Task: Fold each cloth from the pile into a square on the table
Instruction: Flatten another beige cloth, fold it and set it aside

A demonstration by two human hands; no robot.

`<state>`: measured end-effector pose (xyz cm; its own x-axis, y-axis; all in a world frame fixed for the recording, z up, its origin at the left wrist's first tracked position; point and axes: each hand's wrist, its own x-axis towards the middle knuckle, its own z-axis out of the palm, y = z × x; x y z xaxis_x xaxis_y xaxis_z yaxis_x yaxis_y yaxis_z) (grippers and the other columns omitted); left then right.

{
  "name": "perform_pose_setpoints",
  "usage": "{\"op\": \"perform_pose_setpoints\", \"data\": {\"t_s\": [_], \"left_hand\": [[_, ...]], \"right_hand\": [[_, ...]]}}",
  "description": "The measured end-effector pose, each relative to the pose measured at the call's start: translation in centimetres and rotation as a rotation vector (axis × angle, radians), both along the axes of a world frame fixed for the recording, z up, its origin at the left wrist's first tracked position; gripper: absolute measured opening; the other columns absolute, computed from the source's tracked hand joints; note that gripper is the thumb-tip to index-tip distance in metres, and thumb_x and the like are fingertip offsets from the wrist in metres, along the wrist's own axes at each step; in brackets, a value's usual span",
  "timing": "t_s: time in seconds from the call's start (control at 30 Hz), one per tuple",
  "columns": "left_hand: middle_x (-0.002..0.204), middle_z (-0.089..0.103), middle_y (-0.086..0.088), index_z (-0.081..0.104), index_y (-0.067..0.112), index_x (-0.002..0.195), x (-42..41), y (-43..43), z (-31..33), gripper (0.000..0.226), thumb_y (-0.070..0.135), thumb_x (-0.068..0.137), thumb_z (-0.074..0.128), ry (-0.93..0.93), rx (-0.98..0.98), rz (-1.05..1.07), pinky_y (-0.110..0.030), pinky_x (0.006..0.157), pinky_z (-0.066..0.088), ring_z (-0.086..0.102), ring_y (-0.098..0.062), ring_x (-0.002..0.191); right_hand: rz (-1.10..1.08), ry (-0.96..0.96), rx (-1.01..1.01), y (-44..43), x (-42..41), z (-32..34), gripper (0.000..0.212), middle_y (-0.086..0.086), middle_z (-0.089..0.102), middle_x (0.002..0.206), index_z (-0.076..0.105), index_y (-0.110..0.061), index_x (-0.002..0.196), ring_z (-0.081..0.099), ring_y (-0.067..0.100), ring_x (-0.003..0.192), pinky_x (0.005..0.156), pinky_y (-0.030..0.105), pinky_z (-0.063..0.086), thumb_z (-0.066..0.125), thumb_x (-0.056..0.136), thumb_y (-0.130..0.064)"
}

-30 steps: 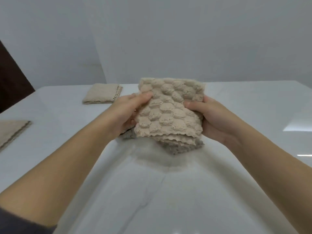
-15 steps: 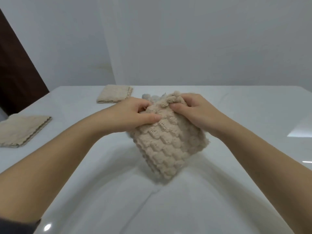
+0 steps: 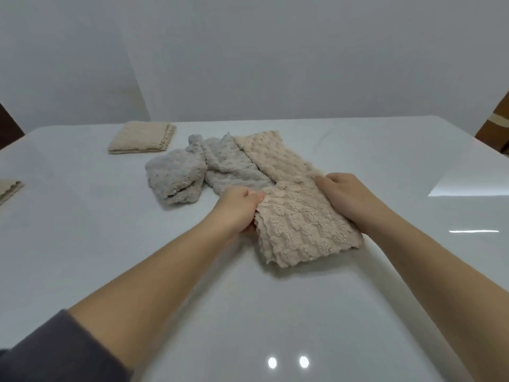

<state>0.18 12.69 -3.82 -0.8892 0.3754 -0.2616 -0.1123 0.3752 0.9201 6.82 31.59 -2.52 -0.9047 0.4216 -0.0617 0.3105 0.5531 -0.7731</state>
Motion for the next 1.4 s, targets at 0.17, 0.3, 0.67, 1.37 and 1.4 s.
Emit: {"op": "perform_pose_setpoints", "data": {"t_s": [0.17,0.3,0.67,1.37,1.4], "left_hand": [[0.078,0.064,-0.013,0.06,-0.002,0.101,2.3,3.1,-0.6,0.026,0.021,0.1,0.049,-0.06,0.025,0.016,-0.028,0.047,0.056,0.061,-0.016,0.047],[0.098,0.057,-0.003,0.039,0.015,0.123,3.5,2.5,-0.4,0.025,0.013,0.099,0.044,0.112,-0.064,-0.009,-0.037,0.066,0.06,0.067,-0.025,0.072],[0.112,0.059,0.001,0.059,0.017,0.114,3.3,1.7,-2.2,0.027,0.012,0.095,0.041,0.755,-0.386,-0.196,-0.037,0.094,0.044,0.053,-0.016,0.105],[0.105,0.062,0.003,0.058,0.017,0.109,1.4,5.6,0.7,0.02,0.014,0.091,0.051,0.64,-0.235,-0.133,-0.033,0.086,0.051,0.059,-0.015,0.097],[0.114,0.059,0.003,0.058,0.016,0.115,0.7,6.1,0.8,0.024,0.017,0.092,0.049,0.722,-0.275,-0.156,-0.034,0.092,0.047,0.055,-0.015,0.106]], "right_hand": [[-0.138,-0.13,0.443,1.8,2.0,-1.8,0.038,0.009,0.064,0.099,0.057,-0.01,0.107,0.057,0.03,0.091,0.07,0.034,0.038,0.033,0.101,-0.039],[-0.095,-0.037,0.757,0.9,3.9,-2.1,0.046,0.011,0.048,0.14,0.04,-0.013,0.14,0.046,0.033,0.125,0.096,0.043,0.04,0.028,0.101,-0.036],[0.262,-0.253,0.722,0.0,3.4,-4.2,0.06,-0.003,-0.01,0.163,-0.003,-0.027,0.155,-0.012,0.022,0.149,0.119,0.053,-0.004,0.011,0.101,-0.05],[-0.009,-0.257,0.754,3.4,3.1,-5.1,0.06,0.003,0.0,0.164,0.001,-0.022,0.156,-0.002,0.031,0.149,0.117,0.056,0.001,0.013,0.101,-0.044],[-0.068,-0.273,0.747,4.1,2.3,-5.2,0.06,0.005,0.001,0.163,0.004,-0.02,0.155,-0.001,0.034,0.149,0.116,0.057,0.002,0.014,0.1,-0.043]]}}
